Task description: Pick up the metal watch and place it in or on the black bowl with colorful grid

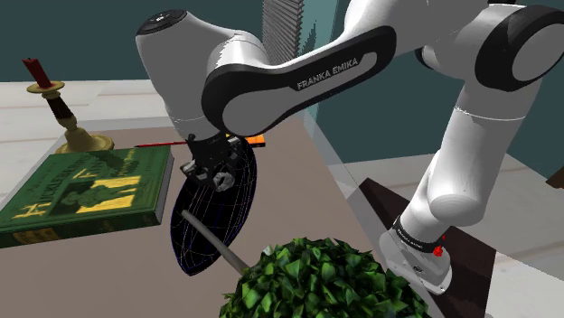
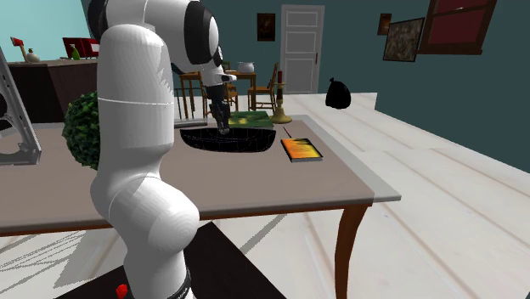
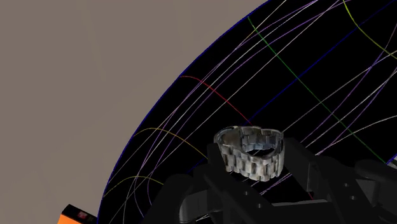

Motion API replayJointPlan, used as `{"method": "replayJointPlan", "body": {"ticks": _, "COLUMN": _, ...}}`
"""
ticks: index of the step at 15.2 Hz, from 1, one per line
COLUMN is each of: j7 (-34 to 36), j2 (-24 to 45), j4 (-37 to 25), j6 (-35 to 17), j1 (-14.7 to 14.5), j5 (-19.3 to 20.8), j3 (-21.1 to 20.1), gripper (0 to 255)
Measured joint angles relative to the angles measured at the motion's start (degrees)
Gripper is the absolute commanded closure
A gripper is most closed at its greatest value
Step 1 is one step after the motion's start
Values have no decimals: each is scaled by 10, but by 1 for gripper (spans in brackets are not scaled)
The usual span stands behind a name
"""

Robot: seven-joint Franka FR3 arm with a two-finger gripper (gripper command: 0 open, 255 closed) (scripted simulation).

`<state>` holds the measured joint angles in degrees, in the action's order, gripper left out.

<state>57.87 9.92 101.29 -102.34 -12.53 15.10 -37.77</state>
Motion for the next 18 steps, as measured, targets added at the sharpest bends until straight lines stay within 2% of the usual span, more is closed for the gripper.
{"method": "replayJointPlan", "body": {"ticks": 5, "j7": 0, "j2": -1, "j4": 4, "j6": -4, "j1": 0, "j5": 0, "j3": 0, "gripper": 255}}
{"method": "replayJointPlan", "body": {"ticks": 6, "j7": 0, "j2": -1, "j4": 4, "j6": -4, "j1": 0, "j5": 0, "j3": 0, "gripper": 0}}
{"method": "replayJointPlan", "body": {"ticks": 12, "j7": 0, "j2": -1, "j4": 4, "j6": -4, "j1": 0, "j5": 0, "j3": 0, "gripper": 0}}
{"method": "replayJointPlan", "body": {"ticks": 18, "j7": -3, "j2": 1, "j4": -65, "j6": 65, "j1": -9, "j5": -3, "j3": -6, "gripper": 0}}
